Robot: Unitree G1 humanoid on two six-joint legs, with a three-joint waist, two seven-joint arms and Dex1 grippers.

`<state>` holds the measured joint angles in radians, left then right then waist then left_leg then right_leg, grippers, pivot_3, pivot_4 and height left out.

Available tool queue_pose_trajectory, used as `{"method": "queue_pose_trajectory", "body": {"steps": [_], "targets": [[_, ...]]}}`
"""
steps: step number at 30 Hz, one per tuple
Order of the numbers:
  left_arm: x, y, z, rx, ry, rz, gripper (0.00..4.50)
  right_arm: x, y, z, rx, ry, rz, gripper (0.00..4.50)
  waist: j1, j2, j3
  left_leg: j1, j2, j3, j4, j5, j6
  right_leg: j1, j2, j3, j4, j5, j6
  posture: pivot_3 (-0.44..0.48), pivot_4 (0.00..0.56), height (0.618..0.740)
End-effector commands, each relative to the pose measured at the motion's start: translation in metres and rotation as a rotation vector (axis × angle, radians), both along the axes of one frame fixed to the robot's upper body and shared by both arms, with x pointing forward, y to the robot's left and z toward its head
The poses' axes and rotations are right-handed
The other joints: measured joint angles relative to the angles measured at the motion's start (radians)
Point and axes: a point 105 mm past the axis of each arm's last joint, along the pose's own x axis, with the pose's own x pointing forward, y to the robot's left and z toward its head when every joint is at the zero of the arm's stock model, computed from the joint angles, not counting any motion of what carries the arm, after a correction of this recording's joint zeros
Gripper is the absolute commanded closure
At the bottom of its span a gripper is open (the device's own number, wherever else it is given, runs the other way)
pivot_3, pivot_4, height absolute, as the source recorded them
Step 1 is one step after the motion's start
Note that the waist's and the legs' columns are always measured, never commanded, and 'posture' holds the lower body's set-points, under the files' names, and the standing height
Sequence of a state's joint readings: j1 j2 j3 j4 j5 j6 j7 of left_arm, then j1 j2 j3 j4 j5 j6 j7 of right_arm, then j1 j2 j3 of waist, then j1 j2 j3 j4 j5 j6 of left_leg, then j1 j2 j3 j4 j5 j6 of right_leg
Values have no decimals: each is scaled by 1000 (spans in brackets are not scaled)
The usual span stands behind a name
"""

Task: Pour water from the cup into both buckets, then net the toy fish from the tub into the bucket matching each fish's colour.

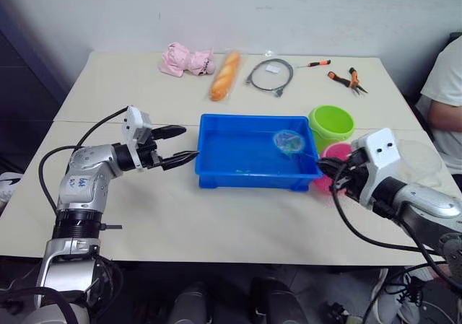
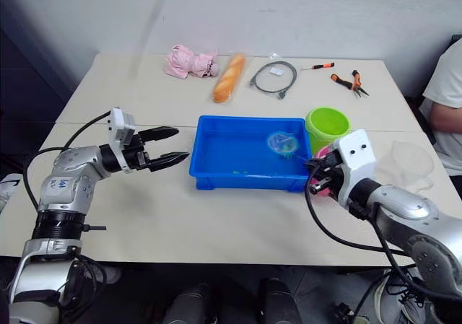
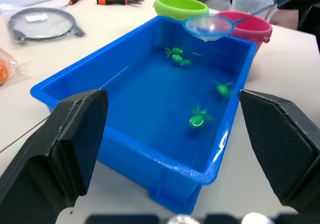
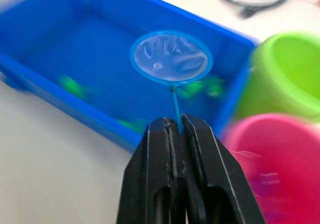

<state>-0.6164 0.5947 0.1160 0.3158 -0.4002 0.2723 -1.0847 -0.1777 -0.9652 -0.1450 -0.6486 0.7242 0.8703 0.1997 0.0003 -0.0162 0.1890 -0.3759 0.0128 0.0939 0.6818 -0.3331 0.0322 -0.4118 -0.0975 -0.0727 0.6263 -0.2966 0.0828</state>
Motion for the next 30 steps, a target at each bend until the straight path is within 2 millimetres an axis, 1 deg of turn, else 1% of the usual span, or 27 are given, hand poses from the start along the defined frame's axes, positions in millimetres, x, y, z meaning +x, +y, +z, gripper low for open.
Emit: {"method": "queue_pose_trajectory", "body": {"steps": [1, 2, 4, 7, 9, 12, 18, 22, 30], "targets": [[-4, -1, 11, 12, -48, -8, 41, 7, -4, 10, -168, -109, 86, 4500, 0, 0, 0, 0, 0, 0, 0, 0, 0, 0, 0, 0, 0, 0, 0, 0, 150, 738], [-4, -1, 10, 15, -46, -8, 41, 10, -7, 10, -152, -101, 79, 4500, 0, 0, 0, 0, 0, 0, 0, 0, 0, 0, 1, 0, 0, 0, 0, 0, 150, 738], [-5, -3, 9, 18, -46, -10, 41, 16, -10, 12, -66, -56, 62, 4500, 0, 0, 0, 0, 0, 1, 0, 0, 0, 0, 1, 0, 1, 0, 0, 0, 150, 738], [-7, -8, 8, 16, -50, -16, 41, 18, -2, 7, 77, 73, 86, 4500, -3, 0, 0, 0, 1, 0, 0, 0, 0, 0, 1, 0, 1, 0, 0, 0, 150, 738], [-8, -11, 9, 15, -53, -17, 41, 20, 1, 2, 169, 160, 63, 4500, -3, 0, 0, 0, 1, 0, 0, 0, -1, 0, 1, -1, 2, 0, 0, 0, 150, 738], [-8, -12, 10, 14, -58, -15, 41, 17, 4, -5, 254, 283, 47, 4500, -2, 0, 0, 0, 2, -1, 0, 1, -1, 0, 1, -1, 2, 0, 0, 0, 150, 738], [-8, -12, 13, 16, -66, -8, 41, 13, 12, -12, 289, 411, 44, 4500, -2, 0, 0, 0, 1, -1, 0, 0, -1, 0, 0, -1, 1, 0, 0, 0, 150, 738], [-7, -15, 15, 16, -72, -13, 41, 18, 15, -18, 277, 432, 0, 4500, -3, 0, 0, 0, 1, -1, 0, 0, -1, 0, 0, -1, 1, 0, 0, 0, 150, 738], [-5, -18, 17, 13, -80, -20, 41, 24, 11, -23, 257, 464, -73, 4500, -3, 0, 0, -1, 1, -1, -1, 0, -1, -1, 0, -1, 2, 0, 0, 0, 150, 738]]}}
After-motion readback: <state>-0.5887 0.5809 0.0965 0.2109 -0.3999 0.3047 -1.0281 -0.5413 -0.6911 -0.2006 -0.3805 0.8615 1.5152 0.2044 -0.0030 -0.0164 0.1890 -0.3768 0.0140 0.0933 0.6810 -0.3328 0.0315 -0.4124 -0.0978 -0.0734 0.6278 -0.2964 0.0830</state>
